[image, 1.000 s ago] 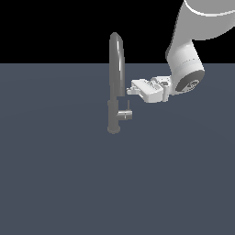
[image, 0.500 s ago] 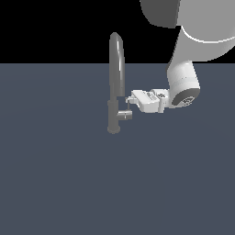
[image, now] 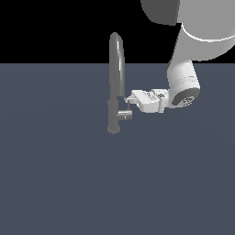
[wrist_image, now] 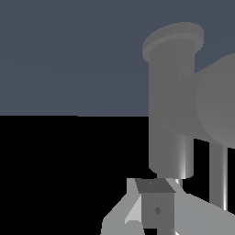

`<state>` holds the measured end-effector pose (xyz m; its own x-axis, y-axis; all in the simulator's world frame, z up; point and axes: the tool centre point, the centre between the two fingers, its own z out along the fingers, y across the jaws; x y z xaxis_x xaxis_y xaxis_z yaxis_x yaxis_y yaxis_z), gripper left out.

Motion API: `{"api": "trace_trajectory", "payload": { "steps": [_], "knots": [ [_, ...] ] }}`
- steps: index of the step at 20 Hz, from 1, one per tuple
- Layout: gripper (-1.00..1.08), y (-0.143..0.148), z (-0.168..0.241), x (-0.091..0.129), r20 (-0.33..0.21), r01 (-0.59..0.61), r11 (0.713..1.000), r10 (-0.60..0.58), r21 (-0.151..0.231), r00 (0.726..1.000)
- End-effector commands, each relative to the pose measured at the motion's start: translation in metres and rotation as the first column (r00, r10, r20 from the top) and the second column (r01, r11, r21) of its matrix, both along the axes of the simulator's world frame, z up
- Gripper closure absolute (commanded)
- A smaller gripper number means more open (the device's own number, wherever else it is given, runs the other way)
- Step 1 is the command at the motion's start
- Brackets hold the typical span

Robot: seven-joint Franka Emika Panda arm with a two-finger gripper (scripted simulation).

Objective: Turn on the faucet by rotating a designated handle.

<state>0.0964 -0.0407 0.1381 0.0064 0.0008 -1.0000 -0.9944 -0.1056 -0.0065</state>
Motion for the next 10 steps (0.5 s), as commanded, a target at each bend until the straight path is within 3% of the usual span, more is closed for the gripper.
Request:
{"api": "trace_trajectory", "payload": {
  "steps": [1, 10],
  "knots": [
    [1.08, -0.001, 0.002, -0.003, 0.000, 0.000, 1.000, 0.000, 0.000, 1.000],
    [1.08, -0.002, 0.008, -0.020, 0.000, 0.000, 1.000, 0.000, 0.000, 1.000]
  ]
}}
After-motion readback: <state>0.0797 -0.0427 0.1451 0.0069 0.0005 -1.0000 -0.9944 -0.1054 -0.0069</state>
